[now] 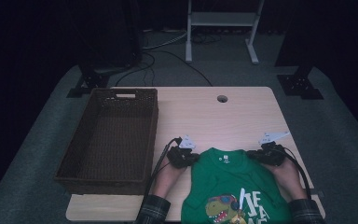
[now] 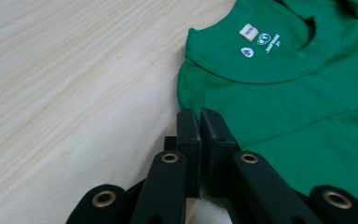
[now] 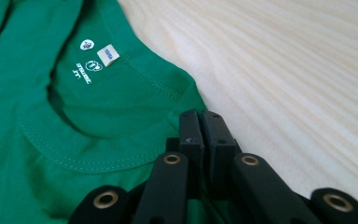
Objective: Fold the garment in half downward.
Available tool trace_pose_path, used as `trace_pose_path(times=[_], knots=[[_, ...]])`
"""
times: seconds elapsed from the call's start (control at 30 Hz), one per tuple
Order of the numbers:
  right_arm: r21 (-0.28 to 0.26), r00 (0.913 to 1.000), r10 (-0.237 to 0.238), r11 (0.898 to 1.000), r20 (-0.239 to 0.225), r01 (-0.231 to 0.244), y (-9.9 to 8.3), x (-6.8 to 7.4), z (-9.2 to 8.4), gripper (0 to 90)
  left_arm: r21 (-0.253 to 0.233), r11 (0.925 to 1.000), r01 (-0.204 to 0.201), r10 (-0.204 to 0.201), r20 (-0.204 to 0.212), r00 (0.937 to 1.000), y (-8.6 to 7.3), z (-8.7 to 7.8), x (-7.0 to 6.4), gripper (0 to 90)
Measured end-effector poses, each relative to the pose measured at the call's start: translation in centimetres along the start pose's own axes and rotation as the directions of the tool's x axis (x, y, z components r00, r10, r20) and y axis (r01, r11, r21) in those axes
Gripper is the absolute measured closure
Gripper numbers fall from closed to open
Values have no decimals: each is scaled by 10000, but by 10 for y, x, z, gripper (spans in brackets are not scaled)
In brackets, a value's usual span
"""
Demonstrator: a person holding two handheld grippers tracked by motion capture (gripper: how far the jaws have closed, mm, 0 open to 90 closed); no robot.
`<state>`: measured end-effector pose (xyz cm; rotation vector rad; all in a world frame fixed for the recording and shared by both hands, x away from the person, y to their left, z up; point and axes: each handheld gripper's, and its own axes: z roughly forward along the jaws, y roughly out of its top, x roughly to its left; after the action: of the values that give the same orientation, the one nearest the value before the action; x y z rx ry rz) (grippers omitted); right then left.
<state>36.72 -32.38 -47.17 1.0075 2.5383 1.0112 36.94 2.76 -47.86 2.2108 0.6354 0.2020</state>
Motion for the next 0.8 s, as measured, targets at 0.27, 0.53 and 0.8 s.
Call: trace_pose_path(times=[0.27,0.53,0.8], knots=[[129,9993,335,9993,147,-337,14,-7,10,881,313,9991,283,-267,-522,9983,7,1,10,868],[-34,9976,687,9976,41,-687,25,-18,22,882,311,9982,519,-491,-860,9951,11,3,23,867],[343,9980,600,9976,213,-607,44,-29,33,883,315,9970,712,-662,-1371,9883,16,7,34,868]])
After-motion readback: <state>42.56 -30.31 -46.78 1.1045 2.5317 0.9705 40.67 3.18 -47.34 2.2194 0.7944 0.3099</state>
